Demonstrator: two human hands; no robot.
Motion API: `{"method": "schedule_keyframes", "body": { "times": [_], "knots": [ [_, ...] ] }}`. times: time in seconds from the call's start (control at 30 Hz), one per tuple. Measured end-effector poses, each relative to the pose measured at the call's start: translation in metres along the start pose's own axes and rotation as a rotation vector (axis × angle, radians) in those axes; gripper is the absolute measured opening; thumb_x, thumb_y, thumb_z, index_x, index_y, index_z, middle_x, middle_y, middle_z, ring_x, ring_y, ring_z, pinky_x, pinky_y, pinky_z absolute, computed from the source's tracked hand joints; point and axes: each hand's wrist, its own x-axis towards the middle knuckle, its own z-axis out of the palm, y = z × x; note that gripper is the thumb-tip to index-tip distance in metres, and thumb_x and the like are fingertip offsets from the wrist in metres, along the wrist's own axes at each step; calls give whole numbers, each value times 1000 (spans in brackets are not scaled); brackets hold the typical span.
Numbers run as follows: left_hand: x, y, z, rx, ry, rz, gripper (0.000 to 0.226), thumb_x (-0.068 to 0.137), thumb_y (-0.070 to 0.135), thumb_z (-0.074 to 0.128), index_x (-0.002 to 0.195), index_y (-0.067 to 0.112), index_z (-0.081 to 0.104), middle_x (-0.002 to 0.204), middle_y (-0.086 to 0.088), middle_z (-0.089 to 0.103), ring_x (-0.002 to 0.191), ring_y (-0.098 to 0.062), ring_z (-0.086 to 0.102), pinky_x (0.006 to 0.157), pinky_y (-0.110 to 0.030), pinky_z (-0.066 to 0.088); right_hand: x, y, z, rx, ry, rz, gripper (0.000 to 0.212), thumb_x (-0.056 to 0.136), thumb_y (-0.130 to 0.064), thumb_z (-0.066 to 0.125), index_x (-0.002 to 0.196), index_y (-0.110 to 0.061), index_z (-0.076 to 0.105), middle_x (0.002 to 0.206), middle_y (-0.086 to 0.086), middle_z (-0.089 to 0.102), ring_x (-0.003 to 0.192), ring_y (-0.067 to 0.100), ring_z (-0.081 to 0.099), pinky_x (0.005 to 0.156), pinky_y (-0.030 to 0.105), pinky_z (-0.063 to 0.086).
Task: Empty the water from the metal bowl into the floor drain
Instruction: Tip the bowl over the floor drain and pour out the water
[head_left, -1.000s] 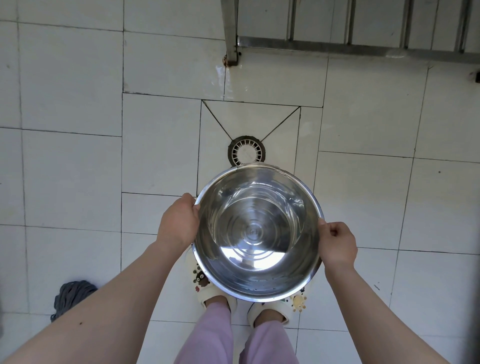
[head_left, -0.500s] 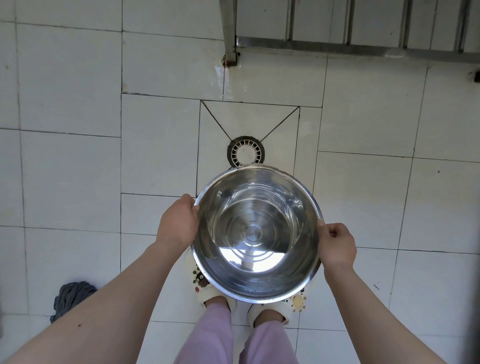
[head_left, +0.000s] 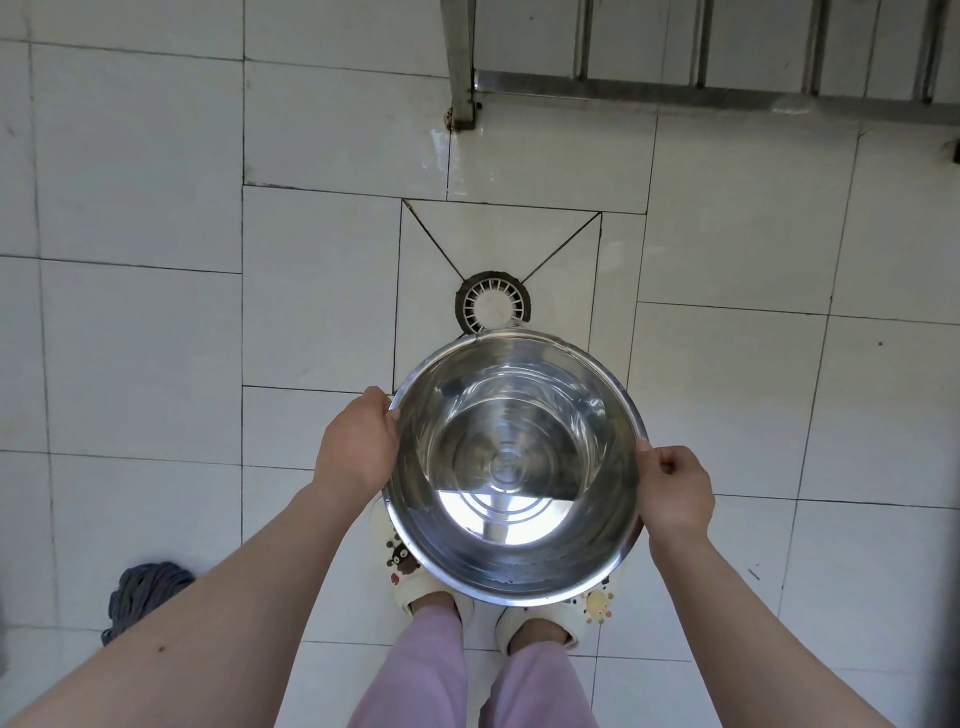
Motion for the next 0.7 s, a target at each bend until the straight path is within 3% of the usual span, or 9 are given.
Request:
{"method": "schedule_keyframes", "body": {
  "times": [0.7],
  "knots": [
    [5, 5, -2, 26, -6, 7, 24, 97, 22, 38, 92, 3, 51, 76, -7, 55, 68, -27, 49, 58, -31, 31, 6, -3, 0, -6, 0, -3, 32, 93, -38, 53, 87, -8, 58, 75, -1, 58, 73, 22, 54, 70, 30, 37]
  ]
}}
